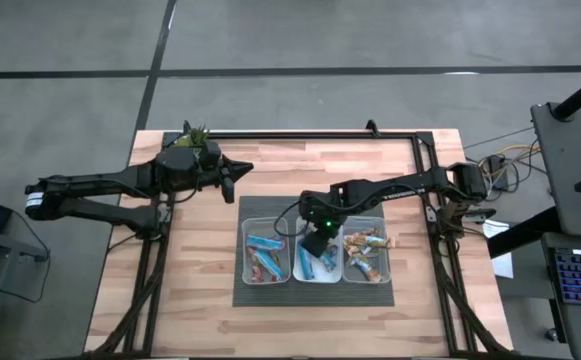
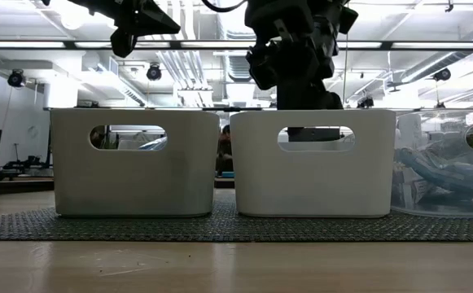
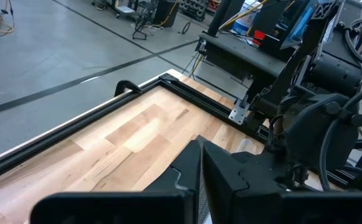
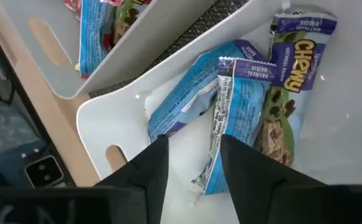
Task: Pick and place Granola Bars by type
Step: Return to Home Position
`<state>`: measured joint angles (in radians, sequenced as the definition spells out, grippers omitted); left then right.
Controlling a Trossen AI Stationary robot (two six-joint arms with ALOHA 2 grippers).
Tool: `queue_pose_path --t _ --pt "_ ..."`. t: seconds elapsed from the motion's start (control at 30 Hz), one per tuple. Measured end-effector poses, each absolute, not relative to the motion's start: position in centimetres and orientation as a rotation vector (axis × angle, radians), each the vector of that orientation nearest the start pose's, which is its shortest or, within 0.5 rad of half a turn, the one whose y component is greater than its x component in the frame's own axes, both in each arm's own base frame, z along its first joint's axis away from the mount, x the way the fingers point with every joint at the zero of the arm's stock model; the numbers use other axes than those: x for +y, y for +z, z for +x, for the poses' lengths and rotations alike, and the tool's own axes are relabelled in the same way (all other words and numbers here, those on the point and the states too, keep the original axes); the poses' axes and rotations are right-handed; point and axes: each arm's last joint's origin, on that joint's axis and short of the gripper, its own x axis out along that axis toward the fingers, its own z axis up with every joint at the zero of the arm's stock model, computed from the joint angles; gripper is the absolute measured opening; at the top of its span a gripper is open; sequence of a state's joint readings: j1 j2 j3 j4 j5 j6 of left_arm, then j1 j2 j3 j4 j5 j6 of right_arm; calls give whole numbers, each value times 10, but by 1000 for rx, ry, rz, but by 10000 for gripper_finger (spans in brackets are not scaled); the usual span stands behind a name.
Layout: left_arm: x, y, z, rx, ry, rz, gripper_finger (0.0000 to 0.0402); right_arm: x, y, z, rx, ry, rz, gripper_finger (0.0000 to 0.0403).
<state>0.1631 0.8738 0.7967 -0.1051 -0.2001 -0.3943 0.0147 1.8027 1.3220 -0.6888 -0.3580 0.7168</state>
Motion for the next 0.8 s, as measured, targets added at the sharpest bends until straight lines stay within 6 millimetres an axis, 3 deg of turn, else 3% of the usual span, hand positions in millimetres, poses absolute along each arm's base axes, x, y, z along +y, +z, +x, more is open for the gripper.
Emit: queue_pose_path --t 0.17,0.33,0.6,0.8 --pt "37 329 190 110 394 -385 0 15 216 363 1221 -55 766 94" --pt "37 329 190 110 394 -385 0 15 238 358 1125 16 709 22" --pt "37 329 190 113 393 -370 0 15 301 329 893 152 525 9" --pt "37 329 190 115 392 -357 0 14 353 291 678 249 371 9"
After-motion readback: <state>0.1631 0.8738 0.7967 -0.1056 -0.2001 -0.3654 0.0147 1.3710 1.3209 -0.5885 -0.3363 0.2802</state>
